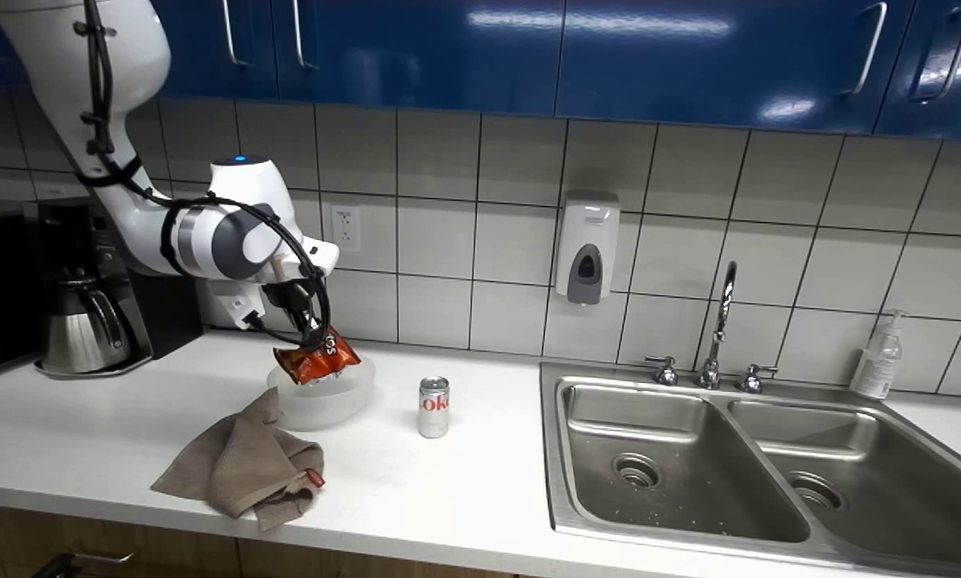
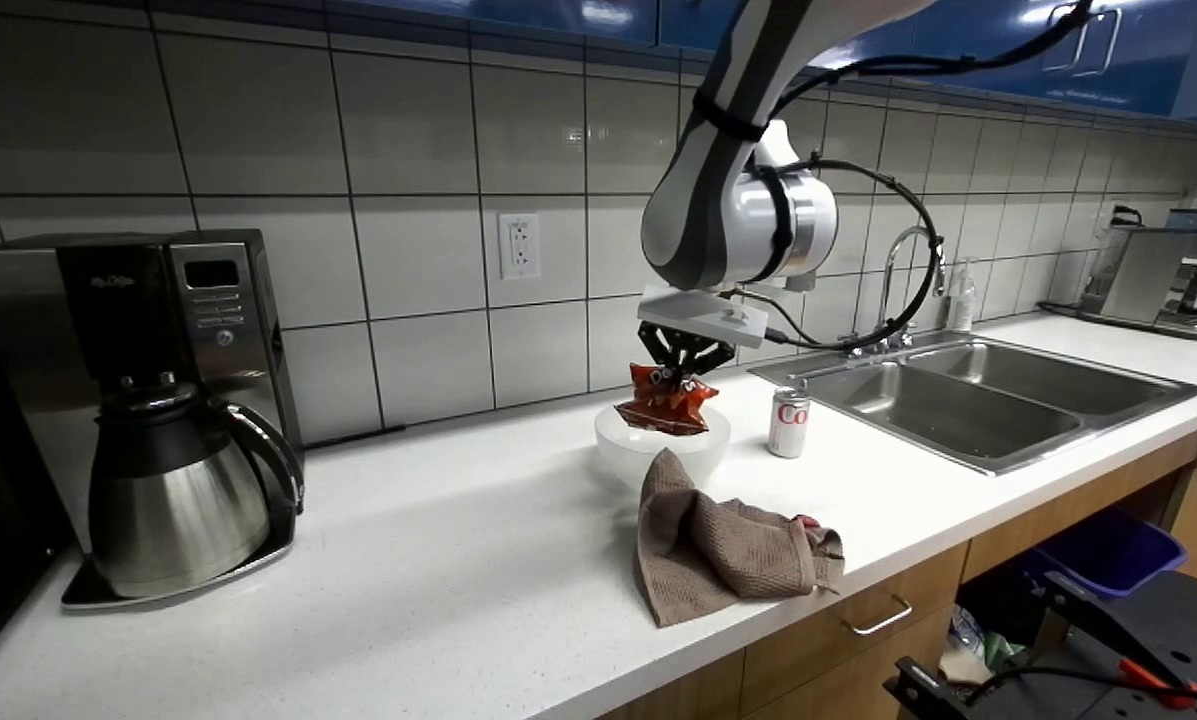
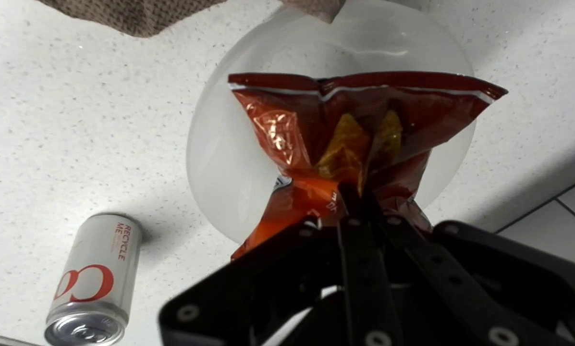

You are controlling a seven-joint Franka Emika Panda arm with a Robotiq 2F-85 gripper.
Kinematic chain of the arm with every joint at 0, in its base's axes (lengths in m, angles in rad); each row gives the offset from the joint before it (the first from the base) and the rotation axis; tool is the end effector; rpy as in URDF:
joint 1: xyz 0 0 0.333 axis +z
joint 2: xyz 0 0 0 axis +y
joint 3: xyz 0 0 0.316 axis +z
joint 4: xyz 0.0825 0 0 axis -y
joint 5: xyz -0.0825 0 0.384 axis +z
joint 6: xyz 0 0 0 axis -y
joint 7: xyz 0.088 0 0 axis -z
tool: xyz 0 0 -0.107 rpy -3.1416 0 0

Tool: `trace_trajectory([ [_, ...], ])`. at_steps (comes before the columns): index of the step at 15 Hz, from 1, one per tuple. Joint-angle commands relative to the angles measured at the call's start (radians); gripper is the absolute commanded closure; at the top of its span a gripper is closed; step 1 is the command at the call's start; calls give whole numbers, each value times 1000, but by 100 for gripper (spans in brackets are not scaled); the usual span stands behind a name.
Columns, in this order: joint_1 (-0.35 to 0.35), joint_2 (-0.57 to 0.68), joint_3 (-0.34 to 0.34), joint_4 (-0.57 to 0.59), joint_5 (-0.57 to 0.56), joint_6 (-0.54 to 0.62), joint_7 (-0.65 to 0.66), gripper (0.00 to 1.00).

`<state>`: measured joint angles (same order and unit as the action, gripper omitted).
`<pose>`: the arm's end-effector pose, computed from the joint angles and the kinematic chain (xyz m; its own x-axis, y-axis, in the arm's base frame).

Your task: Put the snack pack in the bowl

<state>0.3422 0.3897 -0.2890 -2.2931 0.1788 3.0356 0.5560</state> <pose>0.5609 0.0161 0.2260 0.7423 -0.5848 0.3272 -0.5614 -0.8093 -0.1728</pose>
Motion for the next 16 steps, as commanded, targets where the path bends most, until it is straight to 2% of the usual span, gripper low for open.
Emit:
trace_trajectory([
  [1, -51, 95, 43, 112, 9, -40, 5, 100],
  [8, -45, 187, 27, 180, 1, -65, 4, 98],
  [9, -42, 193, 24, 185, 0, -71, 6, 72],
  [10, -40, 195, 21, 185, -1, -73, 6, 72],
  [11, -39, 196, 20, 185, -2, -75, 6, 67],
  [16, -40, 116, 20, 117, -7, -41, -15, 31],
])
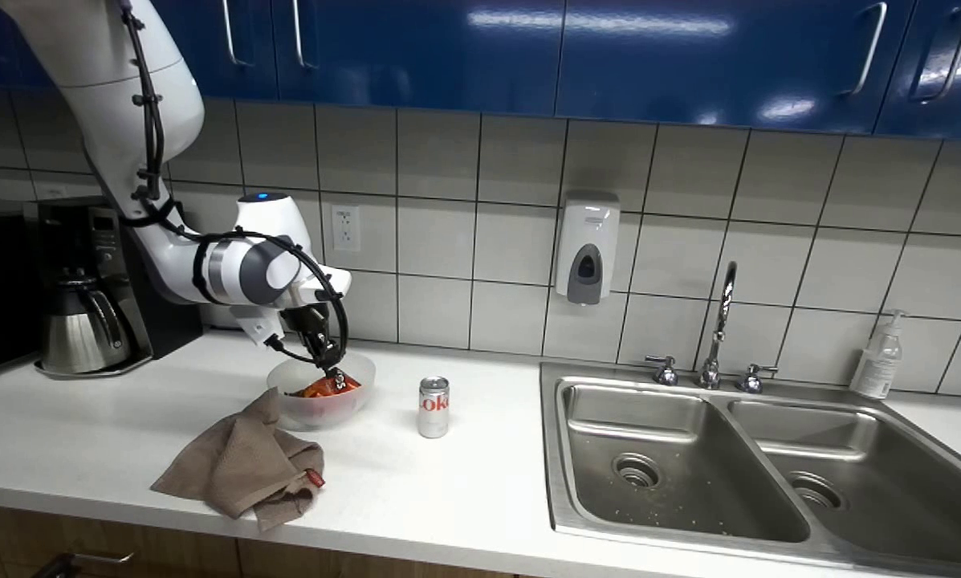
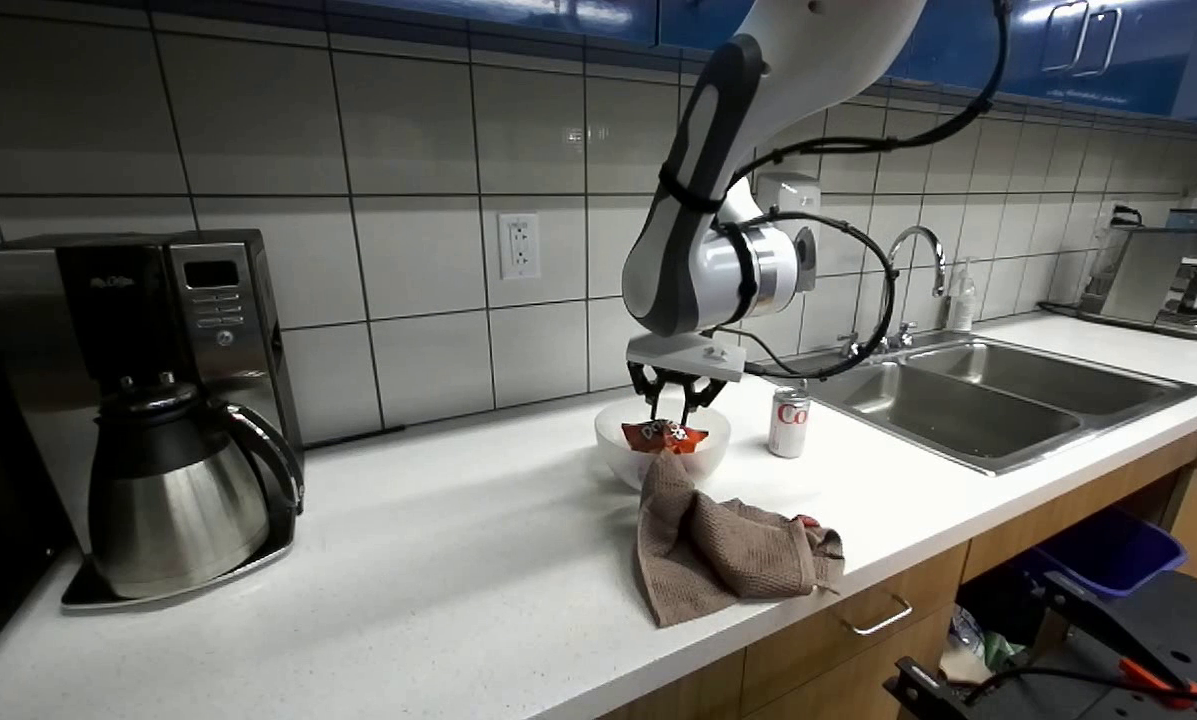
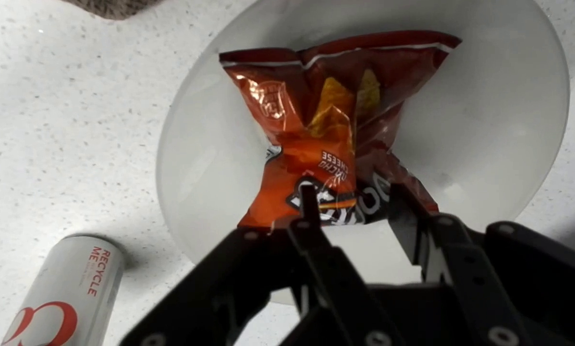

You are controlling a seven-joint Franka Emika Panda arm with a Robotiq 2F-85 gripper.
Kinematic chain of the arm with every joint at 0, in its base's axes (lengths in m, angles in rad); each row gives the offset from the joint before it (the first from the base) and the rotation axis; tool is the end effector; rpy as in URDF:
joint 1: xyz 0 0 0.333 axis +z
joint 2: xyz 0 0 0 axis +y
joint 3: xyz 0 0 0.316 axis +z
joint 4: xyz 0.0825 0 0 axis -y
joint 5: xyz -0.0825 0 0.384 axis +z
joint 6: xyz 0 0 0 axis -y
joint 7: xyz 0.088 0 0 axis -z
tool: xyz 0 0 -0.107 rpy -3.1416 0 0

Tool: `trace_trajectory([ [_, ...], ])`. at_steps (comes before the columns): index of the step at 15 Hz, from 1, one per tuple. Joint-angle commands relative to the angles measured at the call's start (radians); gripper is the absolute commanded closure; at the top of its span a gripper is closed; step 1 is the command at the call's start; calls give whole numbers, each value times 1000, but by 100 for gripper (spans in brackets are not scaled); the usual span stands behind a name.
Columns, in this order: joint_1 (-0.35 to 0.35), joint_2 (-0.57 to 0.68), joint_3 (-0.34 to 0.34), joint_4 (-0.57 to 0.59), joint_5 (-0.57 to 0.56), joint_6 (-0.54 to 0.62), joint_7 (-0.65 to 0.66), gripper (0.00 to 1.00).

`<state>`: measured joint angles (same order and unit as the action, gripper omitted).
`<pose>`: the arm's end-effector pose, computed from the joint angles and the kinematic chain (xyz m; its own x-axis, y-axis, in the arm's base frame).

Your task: Put the snack pack in the bowl

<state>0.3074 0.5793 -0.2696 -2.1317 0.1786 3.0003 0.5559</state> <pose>0.5949 0.0112 0.1734 0.7616 -0.5719 0.3048 -0.5683 -0.8155 -0.1099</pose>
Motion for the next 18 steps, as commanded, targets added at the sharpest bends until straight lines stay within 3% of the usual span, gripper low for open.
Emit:
trace_trajectory([
  [1, -12, -106, 6, -71, -6, -2, -25, 24],
  [4, -39, -205, 37, -154, -9, -17, -69, 1],
  [5, -46, -234, 45, -183, -9, -18, -84, 0],
  [14, -218, -629, 259, -577, 66, -39, -313, 0],
  [18, -148, -833, 230, -756, 165, -59, -437, 0],
])
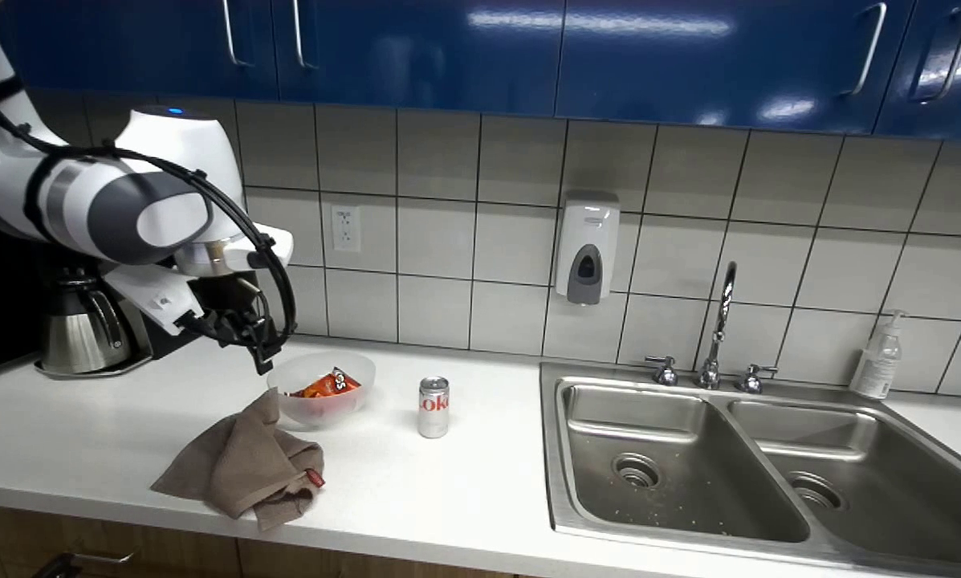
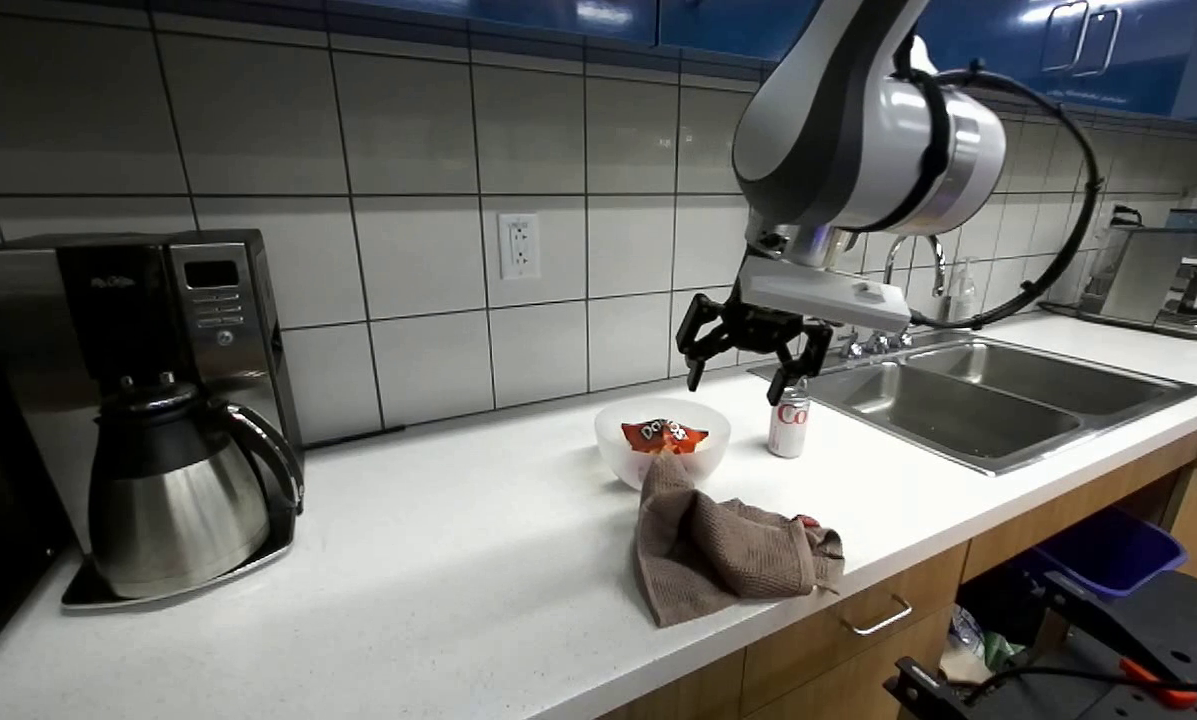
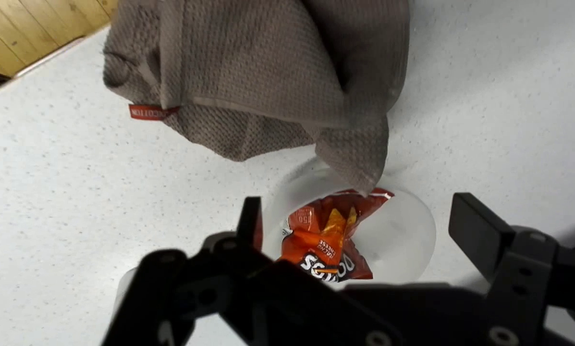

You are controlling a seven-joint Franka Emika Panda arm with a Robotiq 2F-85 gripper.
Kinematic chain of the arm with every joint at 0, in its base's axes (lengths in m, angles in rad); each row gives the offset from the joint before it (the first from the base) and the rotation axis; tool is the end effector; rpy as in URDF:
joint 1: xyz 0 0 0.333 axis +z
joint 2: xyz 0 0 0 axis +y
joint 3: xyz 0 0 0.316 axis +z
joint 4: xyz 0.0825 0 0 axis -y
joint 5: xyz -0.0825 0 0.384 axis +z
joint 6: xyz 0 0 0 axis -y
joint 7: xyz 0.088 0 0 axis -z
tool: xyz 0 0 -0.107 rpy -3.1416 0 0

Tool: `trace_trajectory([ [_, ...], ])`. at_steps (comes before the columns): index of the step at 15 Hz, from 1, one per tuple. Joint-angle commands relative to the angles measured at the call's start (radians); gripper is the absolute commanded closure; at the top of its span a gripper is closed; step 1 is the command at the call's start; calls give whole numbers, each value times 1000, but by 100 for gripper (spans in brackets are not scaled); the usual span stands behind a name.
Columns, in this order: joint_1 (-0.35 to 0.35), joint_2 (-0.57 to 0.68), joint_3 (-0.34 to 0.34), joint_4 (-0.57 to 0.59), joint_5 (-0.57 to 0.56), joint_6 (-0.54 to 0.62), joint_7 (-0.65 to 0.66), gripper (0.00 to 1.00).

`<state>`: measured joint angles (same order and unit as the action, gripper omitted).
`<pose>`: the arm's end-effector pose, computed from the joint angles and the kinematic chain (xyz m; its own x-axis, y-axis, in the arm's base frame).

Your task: Put the snack pack in the bowl

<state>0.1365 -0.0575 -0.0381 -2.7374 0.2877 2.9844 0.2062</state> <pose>0.4225 0.0219 0.2691 0.8884 -0.3857 0.2488 -0.3478 -0.9195 -0.1833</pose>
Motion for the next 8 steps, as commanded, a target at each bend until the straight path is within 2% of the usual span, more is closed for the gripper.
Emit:
trace_trajectory([
  [1, 3, -148, 7, -41, 38, -107, -95, 0],
  [2, 6, -192, 14, -66, 24, -124, -85, 0],
  [7, 5, -300, 65, -38, 5, -220, -30, 0],
  [8, 4, -234, 48, -34, 20, -165, -58, 0],
])
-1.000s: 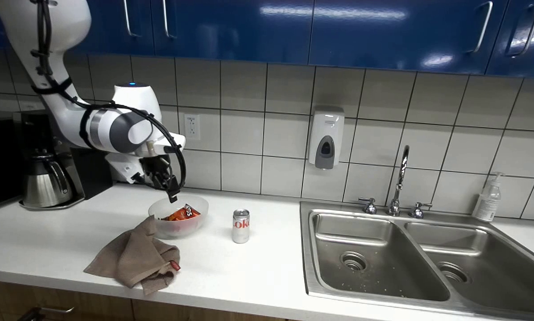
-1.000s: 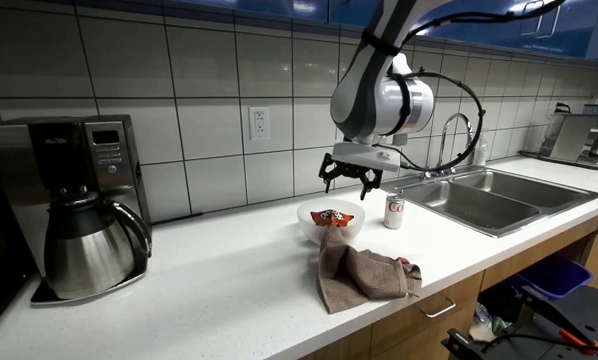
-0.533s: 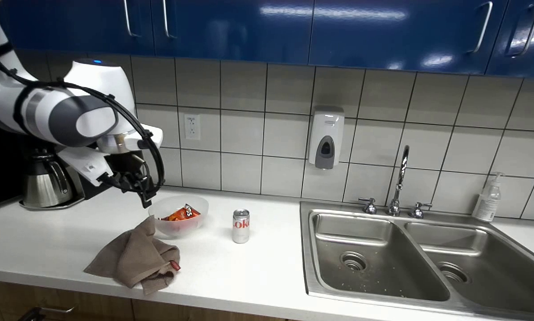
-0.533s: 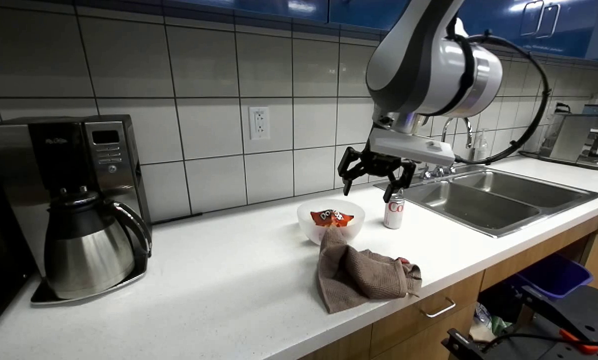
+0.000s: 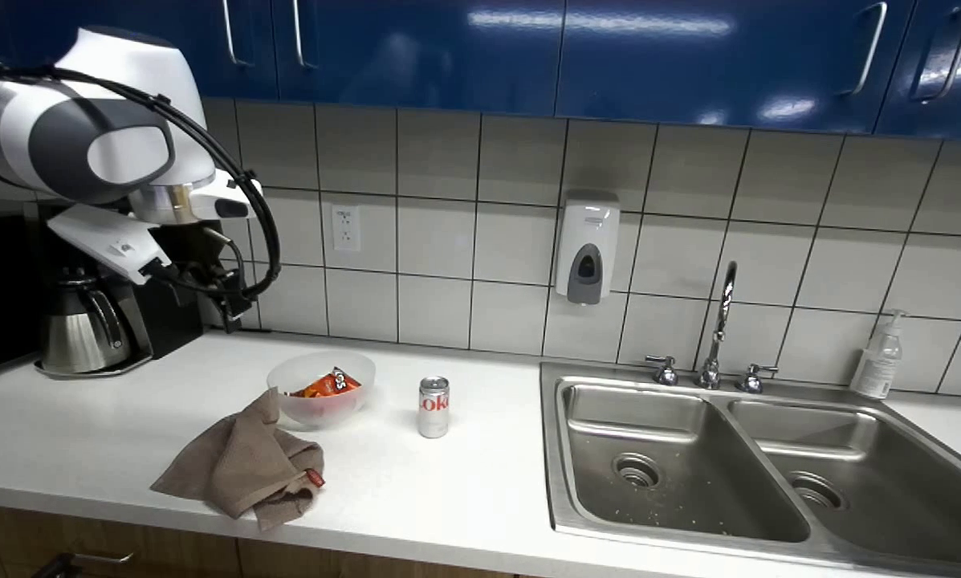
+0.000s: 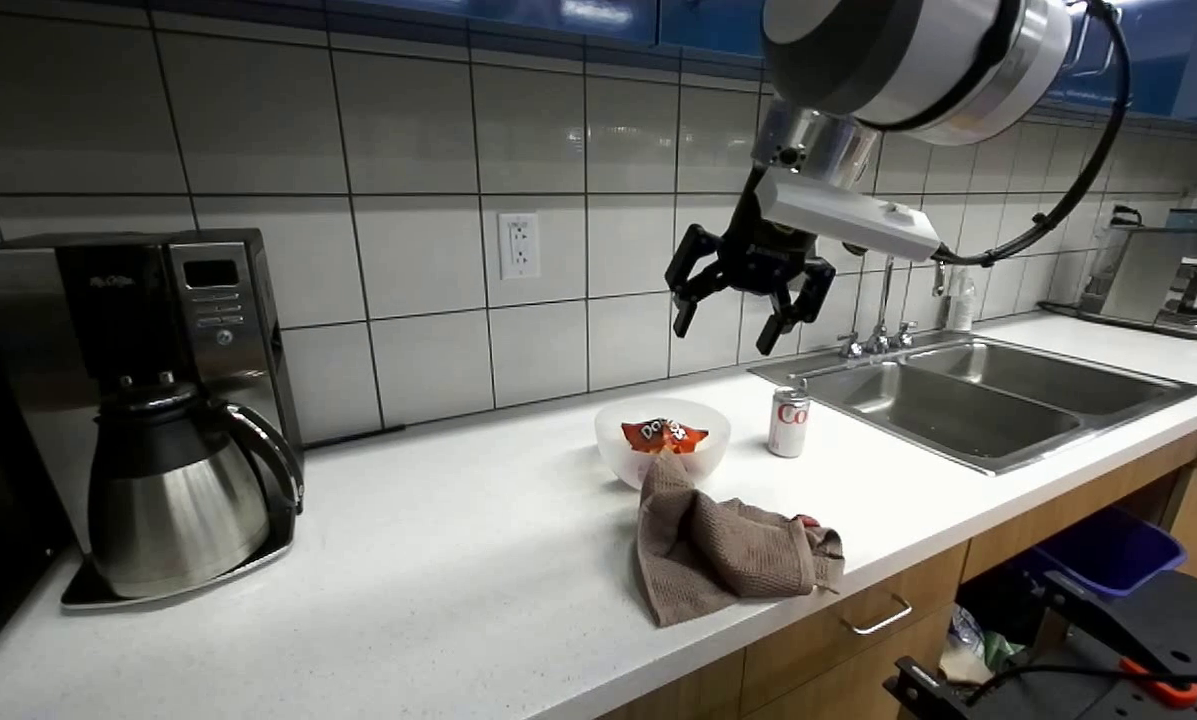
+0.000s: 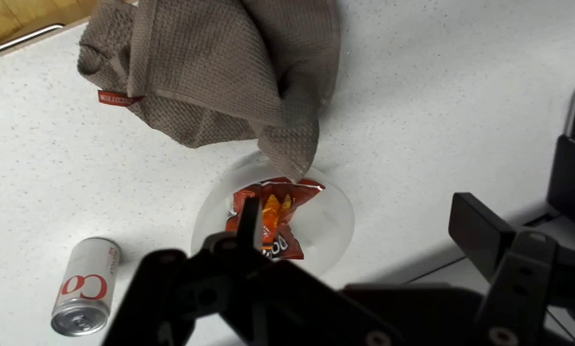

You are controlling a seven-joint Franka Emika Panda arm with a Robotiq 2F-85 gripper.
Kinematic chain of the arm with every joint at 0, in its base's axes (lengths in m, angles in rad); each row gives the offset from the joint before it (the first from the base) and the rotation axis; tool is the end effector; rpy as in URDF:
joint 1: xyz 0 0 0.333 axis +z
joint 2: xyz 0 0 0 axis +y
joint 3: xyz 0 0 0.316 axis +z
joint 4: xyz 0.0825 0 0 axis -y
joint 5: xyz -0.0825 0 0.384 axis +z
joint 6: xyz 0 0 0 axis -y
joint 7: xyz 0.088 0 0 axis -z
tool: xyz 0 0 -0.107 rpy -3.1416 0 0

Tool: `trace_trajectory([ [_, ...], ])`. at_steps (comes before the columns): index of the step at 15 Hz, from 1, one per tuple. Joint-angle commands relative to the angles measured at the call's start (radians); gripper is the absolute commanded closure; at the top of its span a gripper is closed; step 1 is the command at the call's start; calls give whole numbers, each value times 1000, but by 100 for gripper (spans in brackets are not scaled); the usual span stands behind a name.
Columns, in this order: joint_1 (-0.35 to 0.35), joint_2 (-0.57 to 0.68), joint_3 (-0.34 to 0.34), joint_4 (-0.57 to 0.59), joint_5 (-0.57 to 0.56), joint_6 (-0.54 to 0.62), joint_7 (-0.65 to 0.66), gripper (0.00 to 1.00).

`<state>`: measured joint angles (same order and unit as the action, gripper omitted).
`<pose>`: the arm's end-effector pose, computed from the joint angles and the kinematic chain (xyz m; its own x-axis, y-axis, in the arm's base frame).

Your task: Put the snack pack in the bowl

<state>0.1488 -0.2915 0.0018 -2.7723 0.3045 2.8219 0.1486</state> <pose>0.4036 0.0461 0.3340 0.9165 -0.2884 0.2773 -0.2292 -0.9465 -0.2271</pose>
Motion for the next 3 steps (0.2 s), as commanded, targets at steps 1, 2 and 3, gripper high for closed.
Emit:
trace_trajectory([
  [1, -7, -12, 12, 2, 2, -8, 0, 0],
  [2, -7, -12, 12, 1, 2, -7, 0, 0],
  [3, -8, -9, 12, 0, 2, -7, 0, 0],
])
